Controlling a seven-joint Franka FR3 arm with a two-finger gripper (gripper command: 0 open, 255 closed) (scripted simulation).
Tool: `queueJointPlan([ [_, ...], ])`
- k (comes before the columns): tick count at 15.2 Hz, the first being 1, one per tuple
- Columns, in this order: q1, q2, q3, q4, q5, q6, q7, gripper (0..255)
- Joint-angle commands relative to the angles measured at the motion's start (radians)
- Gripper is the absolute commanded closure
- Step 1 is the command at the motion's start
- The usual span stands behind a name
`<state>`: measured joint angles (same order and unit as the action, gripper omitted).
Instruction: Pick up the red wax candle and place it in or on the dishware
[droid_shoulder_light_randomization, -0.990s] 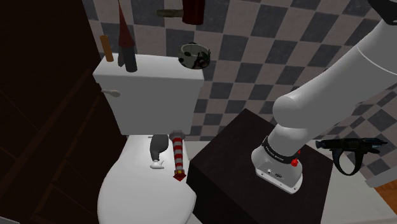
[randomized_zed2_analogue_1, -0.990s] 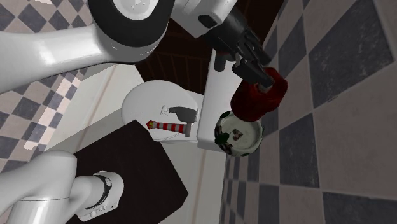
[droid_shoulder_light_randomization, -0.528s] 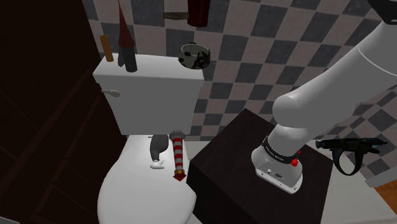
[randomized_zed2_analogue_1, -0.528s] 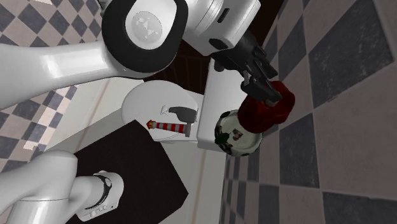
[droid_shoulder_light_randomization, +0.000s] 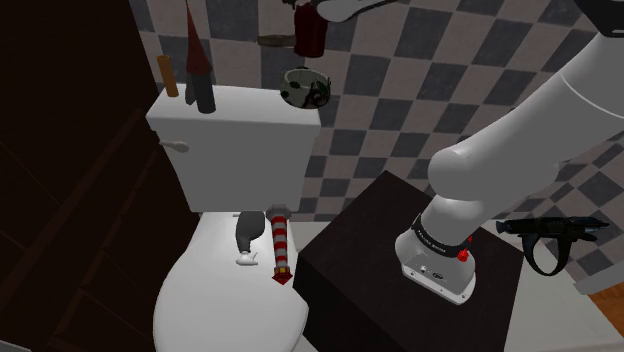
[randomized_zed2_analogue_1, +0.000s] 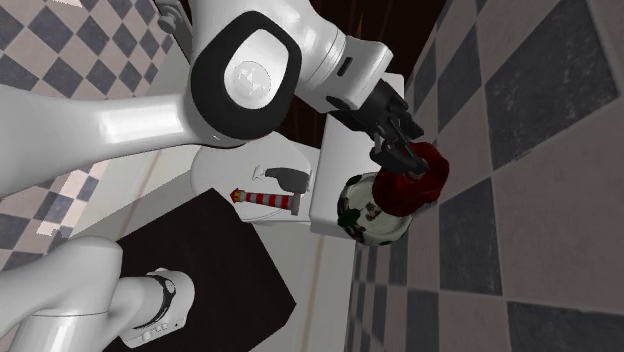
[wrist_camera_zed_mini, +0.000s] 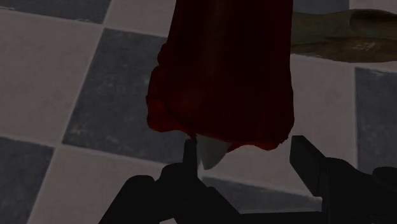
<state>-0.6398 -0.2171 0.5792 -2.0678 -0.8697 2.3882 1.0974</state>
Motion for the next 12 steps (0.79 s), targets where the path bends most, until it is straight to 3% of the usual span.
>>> queueJointPlan([
  [1, -0.004, 0.004, 0.005, -0.014, -0.02, 0.012, 0.025, 255],
  [12, -0.028, 0.043, 0.032, -0.086, -0.141, 0.064, 0.168, 255],
])
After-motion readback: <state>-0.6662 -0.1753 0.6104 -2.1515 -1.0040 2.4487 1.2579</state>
